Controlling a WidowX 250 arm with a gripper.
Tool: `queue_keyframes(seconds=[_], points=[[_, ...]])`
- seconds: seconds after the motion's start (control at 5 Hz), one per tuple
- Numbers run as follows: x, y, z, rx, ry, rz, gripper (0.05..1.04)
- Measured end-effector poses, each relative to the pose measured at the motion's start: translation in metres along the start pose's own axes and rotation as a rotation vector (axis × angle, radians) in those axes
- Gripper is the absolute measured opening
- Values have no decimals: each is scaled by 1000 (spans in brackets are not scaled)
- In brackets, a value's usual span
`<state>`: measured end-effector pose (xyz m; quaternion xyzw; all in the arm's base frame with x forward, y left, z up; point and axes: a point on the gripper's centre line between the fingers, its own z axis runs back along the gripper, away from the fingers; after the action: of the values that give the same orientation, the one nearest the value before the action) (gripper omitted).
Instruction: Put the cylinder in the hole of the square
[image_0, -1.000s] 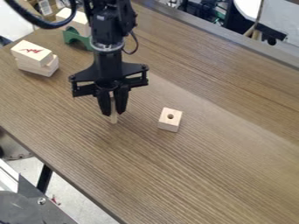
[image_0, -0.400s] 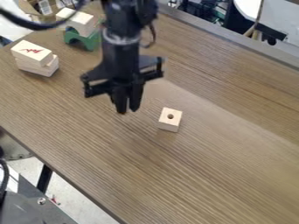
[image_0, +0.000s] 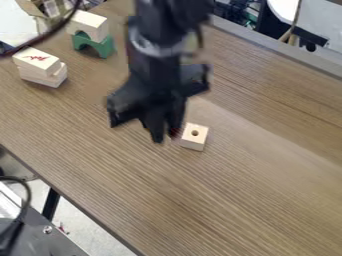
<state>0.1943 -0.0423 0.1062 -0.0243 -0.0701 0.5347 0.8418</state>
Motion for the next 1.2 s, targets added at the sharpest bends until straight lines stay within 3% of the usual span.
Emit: queue_keyframes(seconds=[0.2, 0.4, 0.6, 0.8, 1.2], points=[[-35, -9, -18, 38, -11, 3, 124], [-54, -31, -40, 82, -29, 2, 124], [-56, -51, -52, 95, -17, 29, 124], [-47, -75, -58, 100, -10, 68, 124], [1, -100, -50, 75, -11, 207, 124]])
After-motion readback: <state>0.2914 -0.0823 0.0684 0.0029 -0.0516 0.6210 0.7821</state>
